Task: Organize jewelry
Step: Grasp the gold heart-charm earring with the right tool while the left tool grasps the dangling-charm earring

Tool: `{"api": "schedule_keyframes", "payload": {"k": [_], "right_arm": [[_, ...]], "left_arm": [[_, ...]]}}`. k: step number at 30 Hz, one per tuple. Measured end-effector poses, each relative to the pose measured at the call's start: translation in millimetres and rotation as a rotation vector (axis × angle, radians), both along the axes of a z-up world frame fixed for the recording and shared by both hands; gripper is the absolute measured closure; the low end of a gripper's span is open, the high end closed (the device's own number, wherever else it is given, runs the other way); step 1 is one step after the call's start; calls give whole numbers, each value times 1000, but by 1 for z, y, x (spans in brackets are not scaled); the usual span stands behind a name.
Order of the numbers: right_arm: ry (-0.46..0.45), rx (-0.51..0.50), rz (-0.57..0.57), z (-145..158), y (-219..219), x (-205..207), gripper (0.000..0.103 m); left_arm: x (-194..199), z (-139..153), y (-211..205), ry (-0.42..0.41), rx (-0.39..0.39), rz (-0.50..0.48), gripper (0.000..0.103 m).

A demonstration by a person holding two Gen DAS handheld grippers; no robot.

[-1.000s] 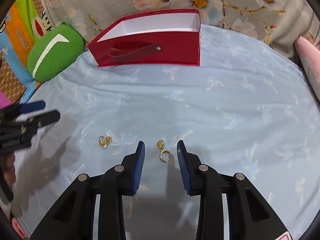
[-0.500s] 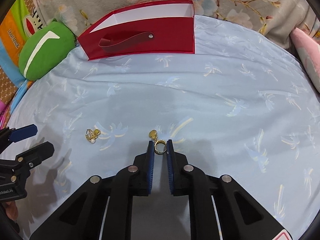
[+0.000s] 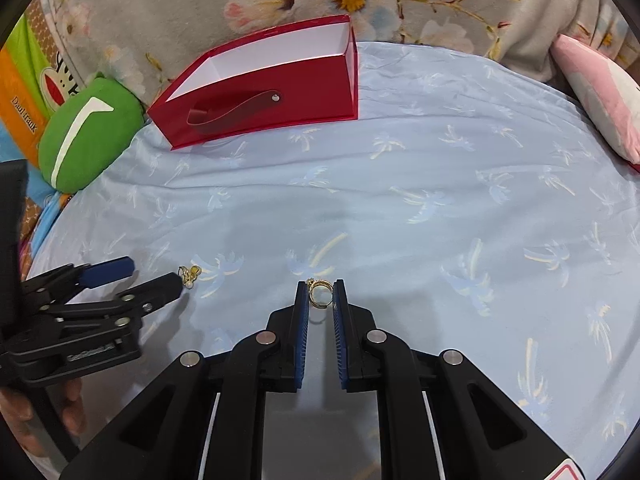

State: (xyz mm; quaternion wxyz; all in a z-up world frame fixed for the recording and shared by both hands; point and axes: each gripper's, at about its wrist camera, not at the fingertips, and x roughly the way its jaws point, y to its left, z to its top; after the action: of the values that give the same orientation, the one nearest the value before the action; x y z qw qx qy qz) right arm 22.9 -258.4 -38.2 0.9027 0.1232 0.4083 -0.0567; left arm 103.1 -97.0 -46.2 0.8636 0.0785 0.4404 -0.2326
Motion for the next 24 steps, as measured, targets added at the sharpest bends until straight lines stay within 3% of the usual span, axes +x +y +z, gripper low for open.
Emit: {"api": "schedule_keyframes", "payload": {"k": [2,6,8,9,11,13,21,23,24], "right_arm": [[-1,4,-1,0,-1,-2,101],[1,7,2,-2,-3,-3,101],[3,7,6,-4,-3,-3,101],[4,7,6,-4,-3,-3,101],[0,5,7,-4,-2,-2,96],[2,-4,10,-5,-1,-2,84],[38,-8,12,-19,0,9,80],[37,0,15,-19,0,10,86],[40,5,18,-19,1,12,95]], "left_arm": [[2,-4,-5,12,-2,0,39],[2,-6,-10,-5,11,4,48],[2,-5,-11,-10,12,-2,66],[2,-5,-12,-14,17,-5,70],[3,-5,-13,-19,24,-5,79],[4,-5,-12,-16,18,-6,87],[5,1,-1,-13,-17,5,90],[5,4,4,-19,-26,13,90],[6,7,7,-20,-33,16,90]]}}
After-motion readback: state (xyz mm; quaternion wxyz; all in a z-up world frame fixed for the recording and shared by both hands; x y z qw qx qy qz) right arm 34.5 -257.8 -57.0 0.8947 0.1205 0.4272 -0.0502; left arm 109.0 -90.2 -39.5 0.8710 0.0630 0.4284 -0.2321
